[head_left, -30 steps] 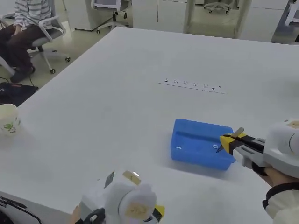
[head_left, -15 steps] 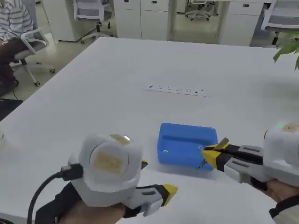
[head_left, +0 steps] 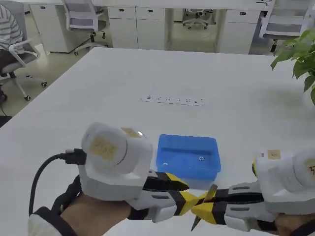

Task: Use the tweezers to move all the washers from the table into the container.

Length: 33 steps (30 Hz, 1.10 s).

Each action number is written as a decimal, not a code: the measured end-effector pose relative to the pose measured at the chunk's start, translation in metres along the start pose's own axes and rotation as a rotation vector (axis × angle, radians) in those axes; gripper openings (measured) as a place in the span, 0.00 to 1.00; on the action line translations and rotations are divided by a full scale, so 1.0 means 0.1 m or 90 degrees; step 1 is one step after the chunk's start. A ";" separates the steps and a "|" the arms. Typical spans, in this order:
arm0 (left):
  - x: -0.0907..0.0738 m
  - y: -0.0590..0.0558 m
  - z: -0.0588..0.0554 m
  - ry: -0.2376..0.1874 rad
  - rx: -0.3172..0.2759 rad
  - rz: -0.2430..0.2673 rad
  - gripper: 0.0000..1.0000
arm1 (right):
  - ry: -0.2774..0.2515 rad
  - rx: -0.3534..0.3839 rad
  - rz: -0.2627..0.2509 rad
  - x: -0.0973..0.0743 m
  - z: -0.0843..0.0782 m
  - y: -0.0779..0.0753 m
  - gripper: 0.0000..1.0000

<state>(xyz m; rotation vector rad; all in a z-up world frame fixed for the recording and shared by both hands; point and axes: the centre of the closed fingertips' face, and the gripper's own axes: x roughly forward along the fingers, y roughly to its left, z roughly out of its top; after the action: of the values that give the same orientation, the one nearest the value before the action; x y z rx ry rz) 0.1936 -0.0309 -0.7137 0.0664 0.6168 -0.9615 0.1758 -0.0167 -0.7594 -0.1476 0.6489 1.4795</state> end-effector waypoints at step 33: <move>0.01 -0.24 0.14 -0.033 0.006 -0.122 0.00 | -0.024 0.061 0.115 0.10 -0.05 0.24 0.06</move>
<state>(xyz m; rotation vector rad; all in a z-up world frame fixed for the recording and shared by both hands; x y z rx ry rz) 0.1820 -0.0498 -0.6976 -0.0104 0.5778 -1.1478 0.1509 -0.0072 -0.7611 0.0139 0.7151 1.6177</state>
